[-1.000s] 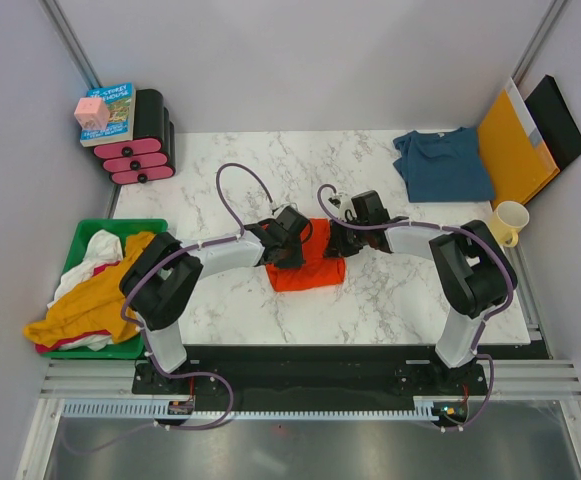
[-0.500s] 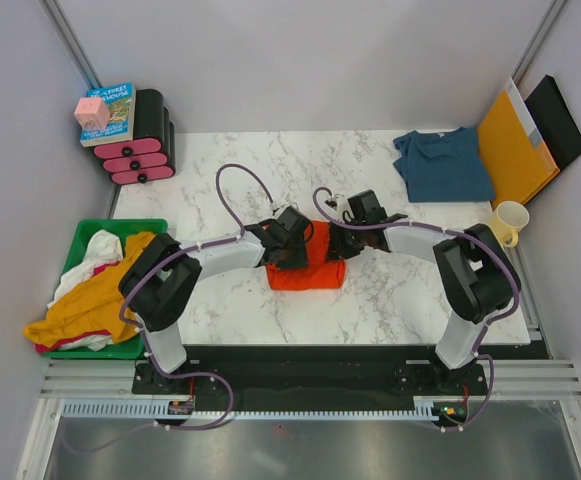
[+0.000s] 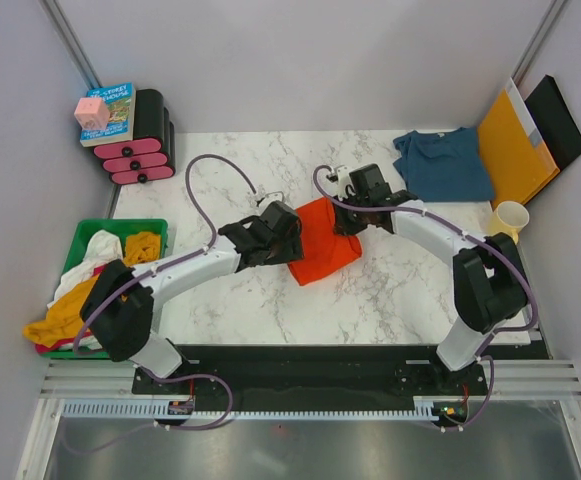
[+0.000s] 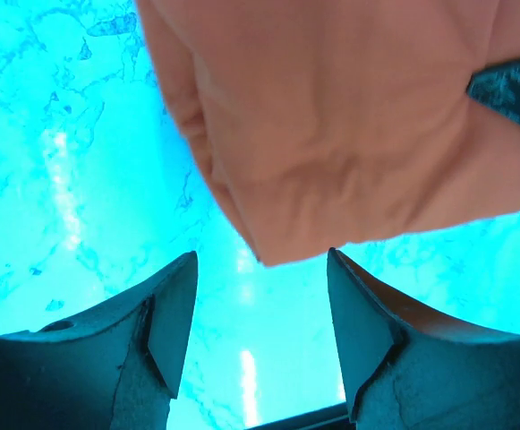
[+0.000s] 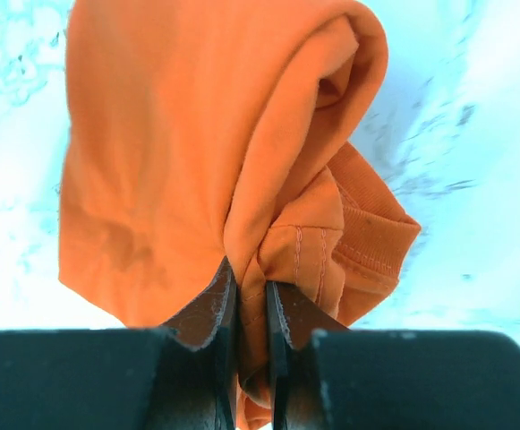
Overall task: Fold and stack the t-shirts
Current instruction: Neatly place the folded tshirt to the corner
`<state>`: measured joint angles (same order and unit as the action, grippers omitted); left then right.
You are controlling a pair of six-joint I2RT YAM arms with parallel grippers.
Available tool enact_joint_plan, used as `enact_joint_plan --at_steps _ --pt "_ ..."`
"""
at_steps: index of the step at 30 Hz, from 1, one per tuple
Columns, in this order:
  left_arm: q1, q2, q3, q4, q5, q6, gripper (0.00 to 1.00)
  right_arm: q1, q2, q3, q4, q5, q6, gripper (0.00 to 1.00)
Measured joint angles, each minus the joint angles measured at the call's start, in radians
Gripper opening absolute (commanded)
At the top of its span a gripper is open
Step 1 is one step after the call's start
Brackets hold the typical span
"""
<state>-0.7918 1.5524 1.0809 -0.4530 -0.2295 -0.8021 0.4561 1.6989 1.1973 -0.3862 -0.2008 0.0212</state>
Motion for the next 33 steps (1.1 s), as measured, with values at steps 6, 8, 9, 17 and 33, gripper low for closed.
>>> enact_joint_plan --at_steps 6,8,9,17,33 --pt "-0.009 -0.125 -0.075 -0.010 -0.005 -0.031 0.66 -0.064 0.024 0.166 -0.069 0.042 -0.026 0.00" --pt "-0.017 -0.150 -0.108 -0.014 -0.006 -0.043 0.66 -0.097 0.046 0.229 -0.076 0.055 -0.031 0.00" --pt "-0.021 -0.160 -0.124 -0.018 -0.006 -0.047 0.66 -0.112 0.055 0.251 -0.077 0.064 -0.034 0.00" --pt "-0.049 -0.196 -0.198 -0.031 -0.009 -0.092 0.65 -0.231 0.210 0.481 -0.122 0.113 -0.051 0.00" --pt "-0.116 -0.172 -0.232 -0.032 -0.009 -0.159 0.64 -0.311 0.505 0.956 -0.246 0.228 -0.212 0.00"
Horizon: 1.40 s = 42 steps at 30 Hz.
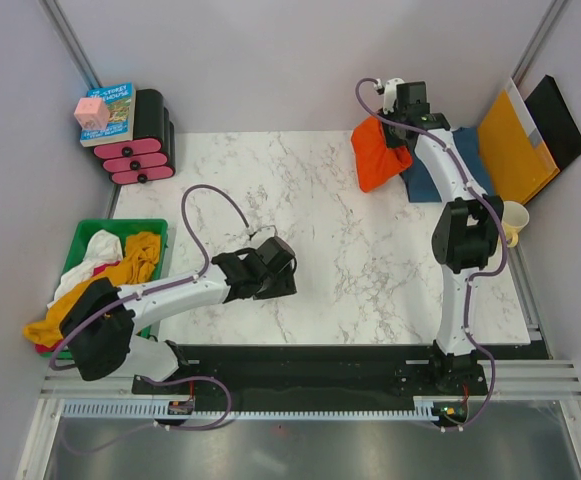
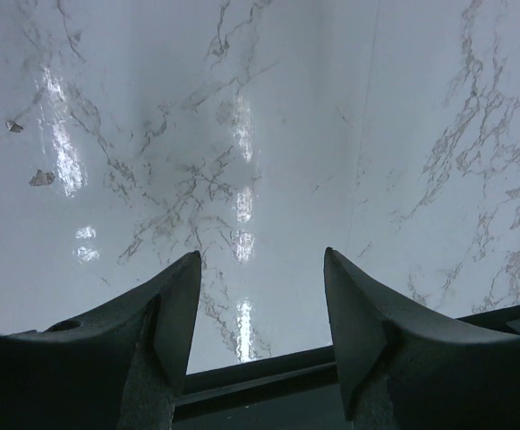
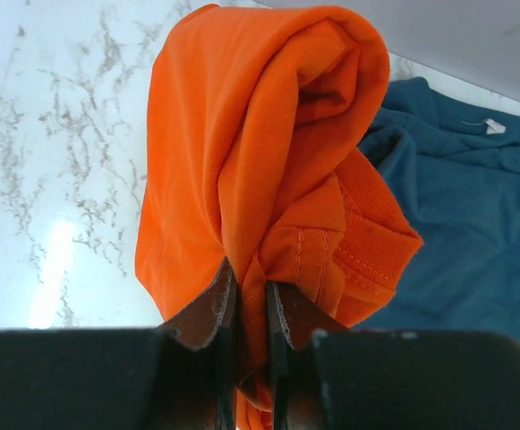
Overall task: Fold and stack the t-shirts
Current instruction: Neatly place the folded tshirt to the corner
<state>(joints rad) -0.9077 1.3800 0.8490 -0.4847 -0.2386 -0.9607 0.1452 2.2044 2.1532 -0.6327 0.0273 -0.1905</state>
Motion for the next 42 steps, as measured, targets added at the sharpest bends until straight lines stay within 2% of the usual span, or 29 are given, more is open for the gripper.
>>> enact_joint_plan --at_steps 20,32,42 --pt "-0.059 0.103 0.026 0.000 -0.008 -0.021 0.64 -0.229 0.051 0.045 -0.014 0.042 -0.121 0.00" --pt "-0.078 0.155 0.042 0.000 -0.006 -0.039 0.63 -0.260 0.201 0.061 0.054 0.106 -0.135 0.00" --pt "-0.090 0.228 0.092 -0.001 0.004 -0.049 0.63 -0.298 0.184 -0.019 0.132 0.103 -0.119 0.00"
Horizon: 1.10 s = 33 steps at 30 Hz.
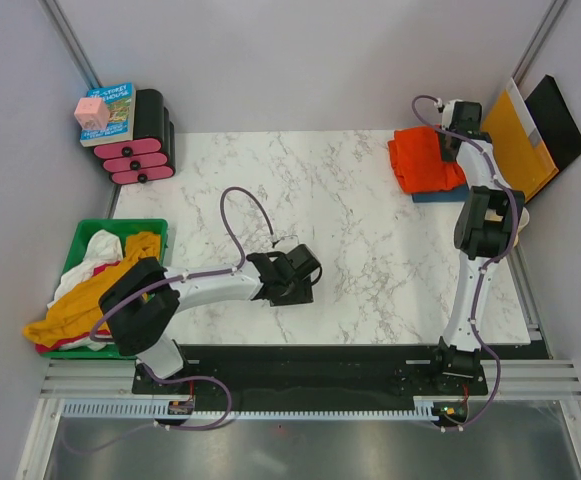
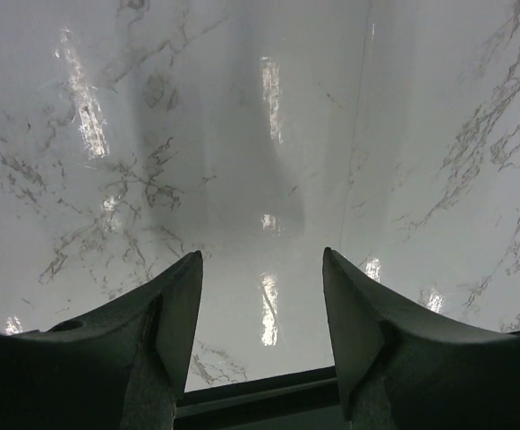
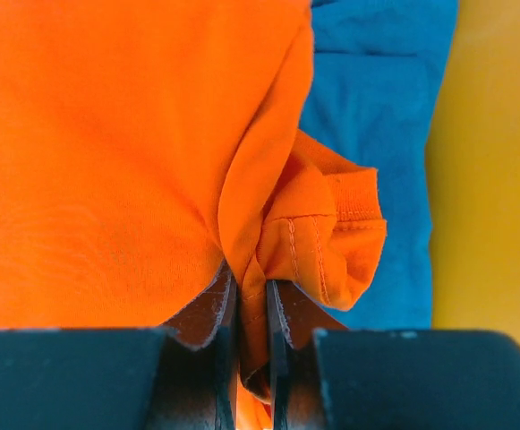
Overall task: Fold and stack the t-shirts
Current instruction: Neatly place the folded tshirt to the corner
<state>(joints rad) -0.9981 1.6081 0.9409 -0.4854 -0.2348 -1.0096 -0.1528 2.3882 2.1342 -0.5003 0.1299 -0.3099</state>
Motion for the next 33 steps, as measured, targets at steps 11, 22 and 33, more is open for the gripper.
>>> enact_joint_plan --at_steps 11,22,33 --pt "-0.014 0.029 0.043 0.001 0.002 0.000 0.63 -0.048 -0.017 -0.027 0.050 0.004 0.010 0.00" --pt "-0.024 0.061 0.064 0.000 0.002 0.000 0.63 -0.074 -0.037 -0.041 0.092 0.026 -0.001 0.00" --pt "-0.048 0.071 0.072 -0.002 0.007 0.000 0.68 -0.077 -0.018 -0.082 0.124 0.031 0.032 0.79"
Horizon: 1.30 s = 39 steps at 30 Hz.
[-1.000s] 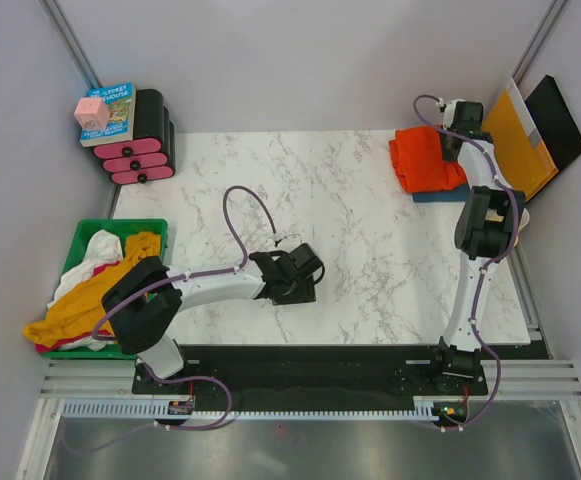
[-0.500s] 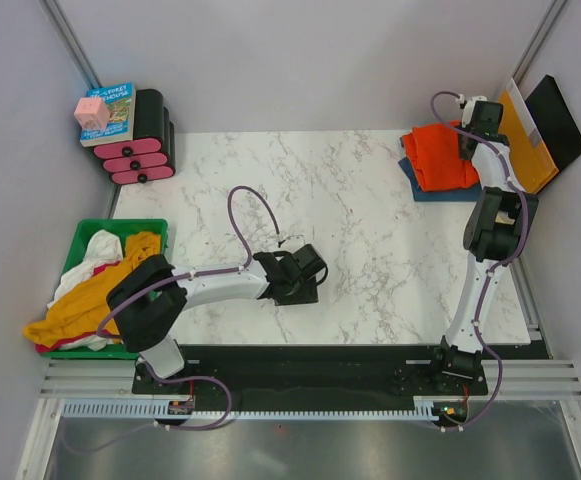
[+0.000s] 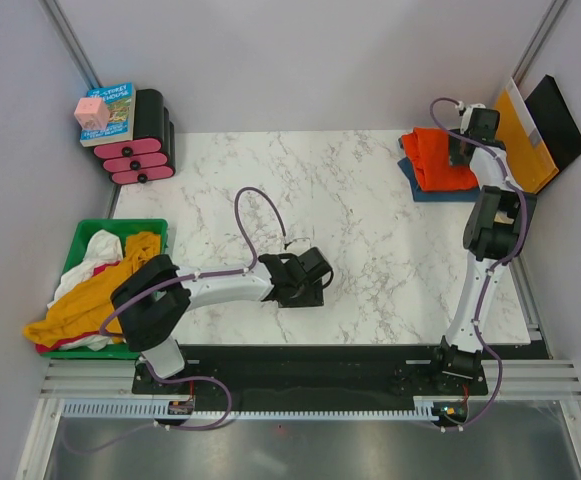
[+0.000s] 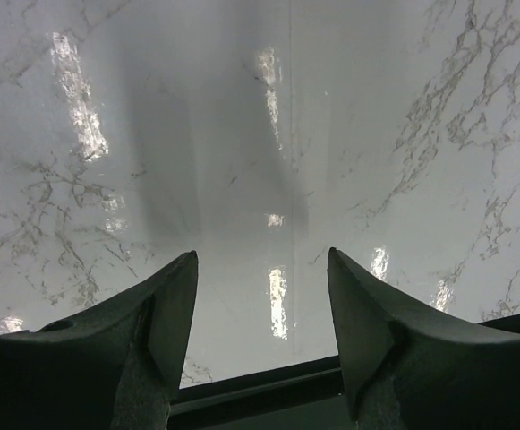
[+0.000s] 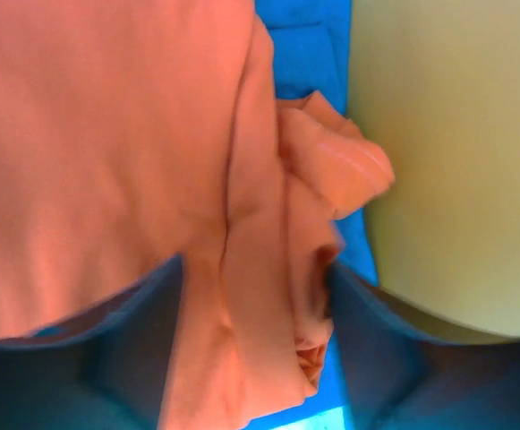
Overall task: Fold and stack the t-shirts
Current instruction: Neatly place the folded tshirt to the corner
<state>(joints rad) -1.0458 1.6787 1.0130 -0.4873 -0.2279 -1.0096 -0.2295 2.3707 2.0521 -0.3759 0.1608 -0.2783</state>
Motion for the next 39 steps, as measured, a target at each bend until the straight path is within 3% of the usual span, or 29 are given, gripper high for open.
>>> enact_joint_plan --at_steps 1,3,9,11,12,13,14,15,19,31,39 --pt "-0.003 0.002 0.005 -0.001 0.000 0.000 0.68 -0.002 0.000 -0.005 0.004 -0.003 0.005 0.90" --pt "-0.010 0.010 0.019 -0.002 -0.001 0.000 0.69 -0.004 -0.001 -0.014 0.012 -0.016 0.019 0.97" --pt "-0.016 0.023 0.059 -0.004 -0.003 0.001 0.69 -0.009 -0.078 -0.048 0.014 -0.137 0.078 0.98" --pt "-0.017 0.025 0.067 -0.004 -0.003 0.001 0.68 -0.010 -0.138 -0.071 0.013 -0.210 0.108 0.85" --pt "-0.017 0.026 0.069 -0.004 -0.003 0.001 0.68 -0.009 -0.168 -0.081 0.013 -0.245 0.123 0.73" --pt "-0.018 0.027 0.069 -0.004 -0.003 0.001 0.67 -0.009 -0.199 -0.090 0.016 -0.285 0.140 0.35" --pt "-0.019 0.029 0.069 -0.004 -0.003 0.001 0.67 -0.009 -0.228 -0.097 0.019 -0.322 0.159 0.12" --pt "-0.020 0.030 0.069 -0.004 -0.003 0.001 0.67 -0.009 -0.250 -0.098 0.023 -0.350 0.182 0.00" --pt "-0.030 0.030 0.069 -0.005 -0.003 0.001 0.66 -0.006 -0.259 -0.074 0.047 -0.393 0.270 0.00" --pt "-0.061 0.030 0.047 -0.004 -0.005 -0.008 0.66 -0.020 0.046 -0.024 -0.062 -0.285 0.300 0.00" --pt "-0.079 0.092 0.076 0.001 0.000 -0.009 0.66 -0.014 -0.036 -0.108 -0.031 -0.309 0.245 0.00"
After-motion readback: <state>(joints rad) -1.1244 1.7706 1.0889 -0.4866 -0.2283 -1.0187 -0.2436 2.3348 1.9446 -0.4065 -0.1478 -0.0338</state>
